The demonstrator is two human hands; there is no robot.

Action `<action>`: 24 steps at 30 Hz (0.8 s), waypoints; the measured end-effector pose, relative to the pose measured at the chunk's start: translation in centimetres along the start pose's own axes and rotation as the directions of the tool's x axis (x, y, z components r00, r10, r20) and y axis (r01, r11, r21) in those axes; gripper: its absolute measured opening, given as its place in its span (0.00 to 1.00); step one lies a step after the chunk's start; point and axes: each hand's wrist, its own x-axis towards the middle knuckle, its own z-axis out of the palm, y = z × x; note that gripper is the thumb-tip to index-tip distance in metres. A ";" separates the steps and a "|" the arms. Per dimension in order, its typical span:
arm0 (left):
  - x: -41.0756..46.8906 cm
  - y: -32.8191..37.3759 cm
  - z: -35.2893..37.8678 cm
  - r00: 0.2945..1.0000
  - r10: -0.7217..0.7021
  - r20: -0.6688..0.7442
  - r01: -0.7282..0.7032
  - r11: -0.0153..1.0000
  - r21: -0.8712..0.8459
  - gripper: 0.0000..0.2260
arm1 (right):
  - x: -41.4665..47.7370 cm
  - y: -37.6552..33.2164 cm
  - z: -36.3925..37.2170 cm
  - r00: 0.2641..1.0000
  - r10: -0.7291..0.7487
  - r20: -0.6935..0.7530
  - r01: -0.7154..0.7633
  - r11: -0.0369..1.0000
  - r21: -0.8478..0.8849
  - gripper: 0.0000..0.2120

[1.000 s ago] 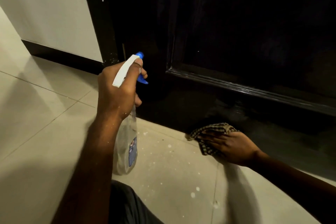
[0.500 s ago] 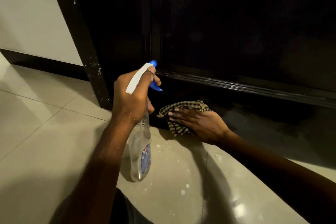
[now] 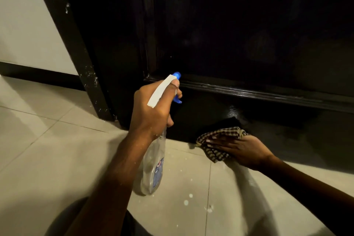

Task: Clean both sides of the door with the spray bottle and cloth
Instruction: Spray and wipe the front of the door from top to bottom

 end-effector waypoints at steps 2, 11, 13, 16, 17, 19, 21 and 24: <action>-0.1 0.1 0.7 1.000 -0.007 0.025 0.007 1.000 -0.007 0.16 | -1.2 1.6 -1.5 0.985 0.037 -0.168 -0.039 0.999 -0.006 0.35; -0.2 0.2 4.0 0.994 -0.050 0.092 0.060 0.993 -0.103 0.18 | -1.1 2.0 -2.9 0.816 0.319 -0.483 -0.321 0.944 0.081 0.28; -0.6 0.5 4.8 0.993 -0.046 0.112 0.057 0.994 -0.096 0.18 | -3.2 1.6 0.1 0.941 0.171 -0.291 -0.159 0.985 0.065 0.30; -1.0 0.8 5.6 0.991 -0.047 0.126 0.060 0.993 -0.097 0.19 | -5.9 1.8 1.5 0.984 0.173 -0.042 -0.162 0.968 0.192 0.37; -1.1 0.7 5.7 0.990 -0.047 0.130 0.061 0.993 -0.105 0.19 | -6.3 1.9 1.5 0.982 0.180 -0.055 -0.164 0.961 0.224 0.38; -1.2 0.7 5.8 0.989 -0.048 0.139 0.065 0.990 -0.124 0.19 | -7.0 2.2 1.4 0.949 0.228 -0.218 -0.185 0.962 0.201 0.37; -1.1 0.6 5.9 0.989 -0.051 0.141 0.072 0.986 -0.149 0.19 | -7.4 2.6 0.6 0.885 0.357 -0.298 -0.317 0.932 0.176 0.38; -0.8 0.2 6.1 0.988 -0.034 0.149 0.055 0.988 -0.145 0.18 | -5.3 1.8 -1.2 0.607 0.673 -0.422 -0.570 0.739 0.359 0.39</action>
